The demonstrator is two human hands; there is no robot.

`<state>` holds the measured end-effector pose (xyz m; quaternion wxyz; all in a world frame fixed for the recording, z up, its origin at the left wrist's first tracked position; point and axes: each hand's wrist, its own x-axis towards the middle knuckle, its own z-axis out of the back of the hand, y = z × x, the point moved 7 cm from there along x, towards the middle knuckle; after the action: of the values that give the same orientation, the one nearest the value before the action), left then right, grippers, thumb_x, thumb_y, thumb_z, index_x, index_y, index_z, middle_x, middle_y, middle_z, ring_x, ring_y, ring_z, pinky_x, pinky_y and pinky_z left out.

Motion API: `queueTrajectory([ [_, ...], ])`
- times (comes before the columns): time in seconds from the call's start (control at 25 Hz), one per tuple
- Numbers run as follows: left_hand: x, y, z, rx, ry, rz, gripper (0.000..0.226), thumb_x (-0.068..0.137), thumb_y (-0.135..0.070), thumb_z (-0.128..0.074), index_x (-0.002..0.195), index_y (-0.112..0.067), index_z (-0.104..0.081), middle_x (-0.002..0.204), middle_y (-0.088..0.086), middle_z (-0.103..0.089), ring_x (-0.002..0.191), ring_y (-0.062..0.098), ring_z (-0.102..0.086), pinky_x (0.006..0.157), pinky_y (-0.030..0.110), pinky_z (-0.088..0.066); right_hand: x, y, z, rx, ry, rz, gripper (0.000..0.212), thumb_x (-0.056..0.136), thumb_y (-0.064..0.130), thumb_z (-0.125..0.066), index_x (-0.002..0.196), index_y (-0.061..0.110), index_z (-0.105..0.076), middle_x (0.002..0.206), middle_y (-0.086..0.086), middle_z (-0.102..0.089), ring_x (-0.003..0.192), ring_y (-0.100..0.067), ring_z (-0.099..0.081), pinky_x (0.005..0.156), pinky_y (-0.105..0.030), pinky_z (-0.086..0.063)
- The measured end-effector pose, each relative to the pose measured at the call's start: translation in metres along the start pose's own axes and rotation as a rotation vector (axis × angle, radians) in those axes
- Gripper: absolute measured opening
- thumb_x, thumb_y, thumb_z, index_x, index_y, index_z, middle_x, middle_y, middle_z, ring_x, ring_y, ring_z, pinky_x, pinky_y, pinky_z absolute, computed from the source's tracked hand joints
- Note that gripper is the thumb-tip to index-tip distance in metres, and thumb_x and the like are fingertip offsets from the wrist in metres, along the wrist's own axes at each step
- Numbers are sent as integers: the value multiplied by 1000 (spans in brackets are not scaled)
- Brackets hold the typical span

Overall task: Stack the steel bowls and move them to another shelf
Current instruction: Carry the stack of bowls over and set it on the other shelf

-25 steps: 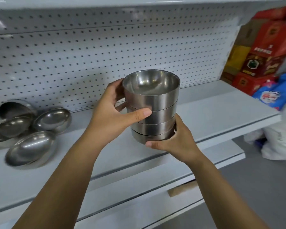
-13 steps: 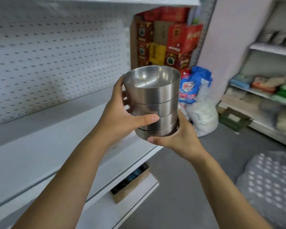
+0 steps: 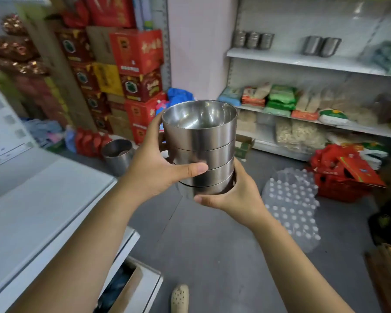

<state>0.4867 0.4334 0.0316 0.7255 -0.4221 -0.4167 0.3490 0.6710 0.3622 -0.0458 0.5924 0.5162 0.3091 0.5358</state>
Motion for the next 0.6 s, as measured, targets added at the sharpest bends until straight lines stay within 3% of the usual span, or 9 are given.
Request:
queueTrajectory([
  [0.24,153,11,-71,-138,245,-20,110,52,-47,-93,147,-42,-37,136,-8,-63,122,6,-64,95,22,-53,100,-30,78,-25,-200,-48,99,53,31,-104,135,41,-51,122,22,-70,113,3,-67,90,-20,-55],
  [0.4,259,10,-107,-213,324,16,96,57,-58,-89,140,-35,-47,128,-3,-70,118,10,-68,105,38,-52,174,-41,122,-25,-321,-42,93,54,30,-104,130,44,-52,118,28,-70,111,7,-66,91,-20,-55],
  [0.6,354,22,-159,-219,390,-23,91,57,-62,-88,135,-27,-56,131,-12,-68,125,5,-62,105,29,-49,239,-78,171,-33,-418,-50,104,51,38,-104,139,41,-50,128,23,-69,120,1,-65,101,-34,-54],
])
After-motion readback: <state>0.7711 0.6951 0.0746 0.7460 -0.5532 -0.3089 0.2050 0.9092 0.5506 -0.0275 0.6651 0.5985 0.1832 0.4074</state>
